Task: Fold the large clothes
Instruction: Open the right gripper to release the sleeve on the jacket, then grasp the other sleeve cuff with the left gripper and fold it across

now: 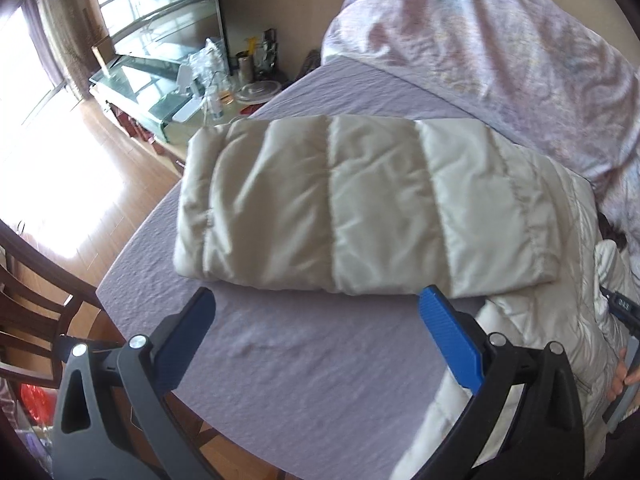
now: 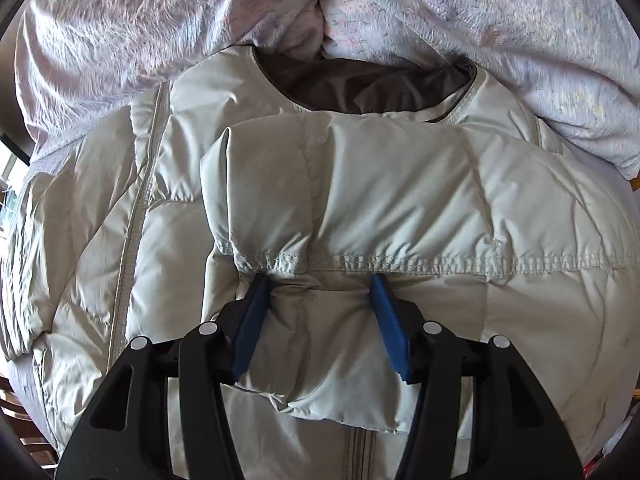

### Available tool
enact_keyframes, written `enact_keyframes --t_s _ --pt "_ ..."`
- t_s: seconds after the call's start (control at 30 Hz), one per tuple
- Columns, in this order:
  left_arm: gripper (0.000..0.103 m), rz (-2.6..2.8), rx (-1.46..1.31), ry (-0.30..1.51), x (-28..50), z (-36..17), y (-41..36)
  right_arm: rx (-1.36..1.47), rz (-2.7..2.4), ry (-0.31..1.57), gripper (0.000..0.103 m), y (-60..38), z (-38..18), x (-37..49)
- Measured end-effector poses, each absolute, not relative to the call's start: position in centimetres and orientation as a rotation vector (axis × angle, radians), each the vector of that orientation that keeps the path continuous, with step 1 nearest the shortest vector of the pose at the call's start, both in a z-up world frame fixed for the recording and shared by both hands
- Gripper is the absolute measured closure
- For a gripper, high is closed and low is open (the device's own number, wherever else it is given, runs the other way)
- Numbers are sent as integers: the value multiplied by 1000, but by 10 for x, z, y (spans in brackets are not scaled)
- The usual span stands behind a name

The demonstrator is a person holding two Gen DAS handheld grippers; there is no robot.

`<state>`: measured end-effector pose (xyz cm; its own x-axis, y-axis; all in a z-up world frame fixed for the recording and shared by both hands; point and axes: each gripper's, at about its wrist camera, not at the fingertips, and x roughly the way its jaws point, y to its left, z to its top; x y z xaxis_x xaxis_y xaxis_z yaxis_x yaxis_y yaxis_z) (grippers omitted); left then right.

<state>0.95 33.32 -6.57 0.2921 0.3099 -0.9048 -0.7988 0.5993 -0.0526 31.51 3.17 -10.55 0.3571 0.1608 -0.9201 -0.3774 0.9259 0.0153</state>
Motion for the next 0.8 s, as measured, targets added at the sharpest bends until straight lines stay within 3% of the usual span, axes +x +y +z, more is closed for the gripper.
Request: enact_keyframes --t_s 0.6,0.8 --pt "2 804 -824 928 -17 -106 433 -238 358 1158 47 35 -105 309" --pt "15 813 -858 925 -16 -114 437 -233 359 1154 47 34 -106 308"
